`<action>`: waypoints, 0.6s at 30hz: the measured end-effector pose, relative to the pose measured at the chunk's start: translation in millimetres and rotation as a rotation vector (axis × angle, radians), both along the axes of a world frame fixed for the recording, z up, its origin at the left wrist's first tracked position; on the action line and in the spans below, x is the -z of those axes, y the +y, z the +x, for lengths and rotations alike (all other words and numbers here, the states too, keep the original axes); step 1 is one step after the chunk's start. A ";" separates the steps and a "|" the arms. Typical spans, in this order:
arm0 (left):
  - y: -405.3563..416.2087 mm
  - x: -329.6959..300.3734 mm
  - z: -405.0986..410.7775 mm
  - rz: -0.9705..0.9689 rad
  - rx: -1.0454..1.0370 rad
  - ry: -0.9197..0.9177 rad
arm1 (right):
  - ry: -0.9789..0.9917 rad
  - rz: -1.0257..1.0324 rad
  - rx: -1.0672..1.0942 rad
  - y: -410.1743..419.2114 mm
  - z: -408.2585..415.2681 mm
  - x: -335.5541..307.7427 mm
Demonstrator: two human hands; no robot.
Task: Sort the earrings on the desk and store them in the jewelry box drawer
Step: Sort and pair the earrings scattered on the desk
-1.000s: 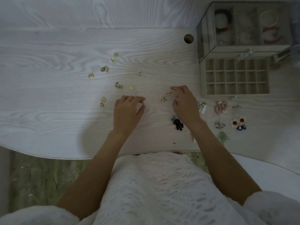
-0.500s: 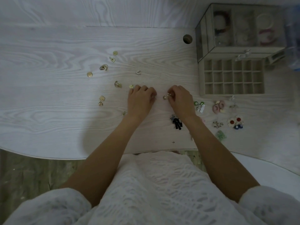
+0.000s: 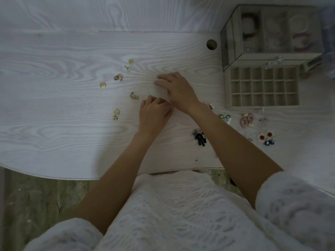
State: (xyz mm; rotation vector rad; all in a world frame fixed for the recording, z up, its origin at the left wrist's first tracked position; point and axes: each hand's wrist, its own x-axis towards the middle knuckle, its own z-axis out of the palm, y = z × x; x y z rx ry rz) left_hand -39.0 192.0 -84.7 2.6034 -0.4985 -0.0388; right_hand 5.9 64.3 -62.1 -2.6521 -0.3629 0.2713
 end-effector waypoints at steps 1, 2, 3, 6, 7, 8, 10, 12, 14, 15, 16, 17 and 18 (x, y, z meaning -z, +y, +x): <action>-0.4 1.8 1.9 0.005 -0.001 0.008 | 0.018 -0.055 -0.055 -0.1 5.9 2.3; 0.2 2.9 3.5 0.005 -0.007 0.015 | 0.010 -0.090 -0.083 -2.3 9.5 5.1; 1.1 3.3 4.9 0.001 -0.012 0.021 | -0.008 -0.107 -0.078 -7.1 10.9 7.2; 3.8 0.9 9.3 -0.004 -0.025 0.015 | -0.069 -0.082 0.040 -28.7 4.5 10.3; 3.8 -0.1 11.4 -0.002 -0.029 0.018 | -0.079 -0.063 0.098 -38.3 0.2 9.6; 3.1 -0.6 13.8 0.002 -0.030 0.029 | -0.070 -0.054 0.159 -48.8 -4.5 9.3; -0.7 -0.9 19.2 0.017 -0.026 0.061 | -0.019 -0.071 0.262 -69.1 -15.9 7.9; -8.4 -1.0 26.0 0.010 -0.013 0.096 | -0.017 -0.068 0.344 -81.3 -28.1 7.4; -21.7 -4.1 34.4 -0.051 -0.006 0.177 | -0.038 -0.056 0.418 -83.4 -36.7 9.9; -28.9 -6.3 38.4 -0.082 -0.008 0.225 | -0.037 -0.044 0.449 -81.8 -38.3 12.3; -35.0 -8.4 41.8 -0.103 -0.007 0.261 | -0.034 -0.029 0.481 -79.6 -38.8 14.6; -40.5 -10.7 44.6 -0.117 -0.006 0.284 | -0.037 -0.011 0.518 -78.8 -38.7 15.3; -43.2 -12.5 45.5 -0.125 -0.004 0.297 | -0.047 0.005 0.560 -78.7 -38.6 15.4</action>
